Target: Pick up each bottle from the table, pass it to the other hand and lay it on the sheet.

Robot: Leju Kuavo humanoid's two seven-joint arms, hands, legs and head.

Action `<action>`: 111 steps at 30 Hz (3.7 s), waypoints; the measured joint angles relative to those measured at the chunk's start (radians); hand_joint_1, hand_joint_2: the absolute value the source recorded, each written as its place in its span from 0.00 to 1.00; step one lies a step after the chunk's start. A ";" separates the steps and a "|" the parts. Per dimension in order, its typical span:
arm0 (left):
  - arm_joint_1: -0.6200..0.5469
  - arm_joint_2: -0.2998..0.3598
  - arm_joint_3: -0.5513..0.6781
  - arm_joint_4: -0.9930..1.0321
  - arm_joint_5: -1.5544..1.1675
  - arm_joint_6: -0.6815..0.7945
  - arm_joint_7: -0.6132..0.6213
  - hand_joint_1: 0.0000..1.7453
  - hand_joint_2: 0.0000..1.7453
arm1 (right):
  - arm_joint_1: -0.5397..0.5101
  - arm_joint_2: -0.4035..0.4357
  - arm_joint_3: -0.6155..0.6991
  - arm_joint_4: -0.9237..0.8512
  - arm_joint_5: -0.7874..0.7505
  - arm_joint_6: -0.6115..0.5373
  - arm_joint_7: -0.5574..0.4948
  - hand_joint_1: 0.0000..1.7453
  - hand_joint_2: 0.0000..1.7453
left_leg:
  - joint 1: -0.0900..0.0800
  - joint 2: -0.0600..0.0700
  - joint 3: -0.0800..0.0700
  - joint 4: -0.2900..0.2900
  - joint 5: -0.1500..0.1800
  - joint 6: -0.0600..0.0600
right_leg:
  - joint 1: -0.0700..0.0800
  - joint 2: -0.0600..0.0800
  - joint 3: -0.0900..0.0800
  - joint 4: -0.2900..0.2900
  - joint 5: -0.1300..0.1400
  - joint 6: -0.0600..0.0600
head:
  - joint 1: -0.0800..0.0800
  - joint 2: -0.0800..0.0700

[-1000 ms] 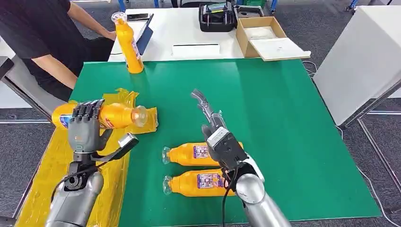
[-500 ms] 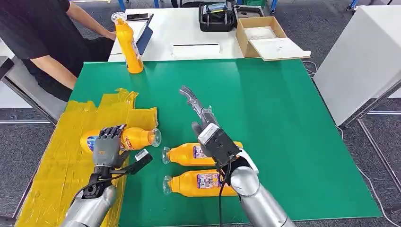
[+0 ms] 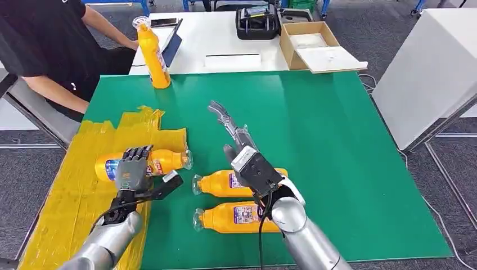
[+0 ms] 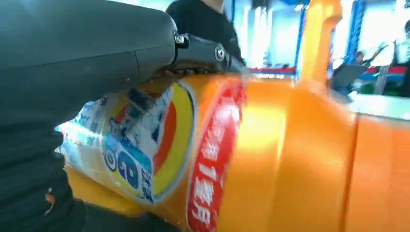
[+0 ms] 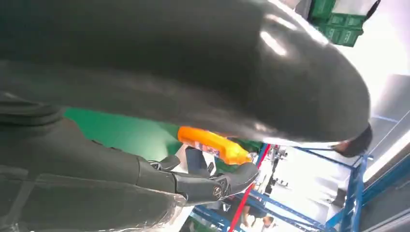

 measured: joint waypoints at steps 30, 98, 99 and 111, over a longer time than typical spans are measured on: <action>0.101 0.004 0.323 -0.320 1.242 -0.529 -0.381 0.00 0.00 | 0.257 -0.244 -0.007 -0.197 0.381 0.045 0.026 0.00 1.00 | 0.000 0.004 0.010 -0.001 -0.004 -0.003 | 0.000 0.004 0.005 0.003 -0.001 -0.004 | 0.000 0.000; 0.433 -0.002 0.043 -1.021 1.507 -0.519 -0.348 0.00 0.00 | 0.539 -0.404 -0.076 -0.222 0.649 0.041 0.361 0.00 1.00 | -0.002 0.000 0.007 0.000 -0.011 0.000 | -0.001 0.000 0.004 0.002 -0.009 0.002 | 0.000 0.000; 0.440 0.000 0.043 -1.027 1.512 -0.518 -0.348 0.00 0.00 | 0.540 -0.412 -0.072 -0.221 0.646 0.034 0.363 0.00 1.00 | -0.002 0.000 0.007 0.000 -0.012 0.000 | -0.001 0.000 0.004 0.002 -0.009 0.002 | 0.000 0.000; 0.471 -0.001 0.043 -1.061 1.503 -0.515 -0.338 0.00 0.00 | 0.516 -0.457 -0.023 -0.179 0.591 0.012 0.373 0.49 1.00 | -0.005 0.001 0.026 0.000 -0.020 0.004 | 0.000 0.000 0.012 0.000 -0.020 0.005 | 0.000 0.000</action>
